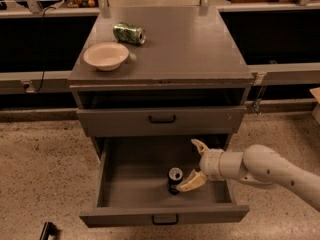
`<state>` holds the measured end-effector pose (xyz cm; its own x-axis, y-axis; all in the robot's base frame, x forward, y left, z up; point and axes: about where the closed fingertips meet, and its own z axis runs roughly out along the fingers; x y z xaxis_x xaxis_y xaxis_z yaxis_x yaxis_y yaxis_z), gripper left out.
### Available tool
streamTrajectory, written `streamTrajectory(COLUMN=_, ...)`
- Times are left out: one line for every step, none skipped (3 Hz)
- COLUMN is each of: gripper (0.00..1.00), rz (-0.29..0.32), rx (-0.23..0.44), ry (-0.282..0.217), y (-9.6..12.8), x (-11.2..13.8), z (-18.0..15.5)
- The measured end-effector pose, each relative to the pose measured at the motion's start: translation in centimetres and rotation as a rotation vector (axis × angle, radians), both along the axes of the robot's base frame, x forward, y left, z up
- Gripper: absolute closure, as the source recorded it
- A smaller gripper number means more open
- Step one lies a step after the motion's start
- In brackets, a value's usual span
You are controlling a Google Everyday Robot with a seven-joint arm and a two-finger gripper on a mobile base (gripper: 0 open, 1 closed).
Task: Pick pepsi can from middle drawer and place on counter
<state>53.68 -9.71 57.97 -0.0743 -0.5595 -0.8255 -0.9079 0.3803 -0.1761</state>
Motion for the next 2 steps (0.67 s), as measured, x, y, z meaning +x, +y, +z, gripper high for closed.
streamTrajectory(gripper=0.0, rz=-0.037, rx=0.081, ry=0.027, y=1.1, x=0.3, z=-6.2)
streamTrajectory(gripper=0.0, rz=-0.066, rx=0.165, ry=0.057, y=2.3, x=-0.1, z=-12.2)
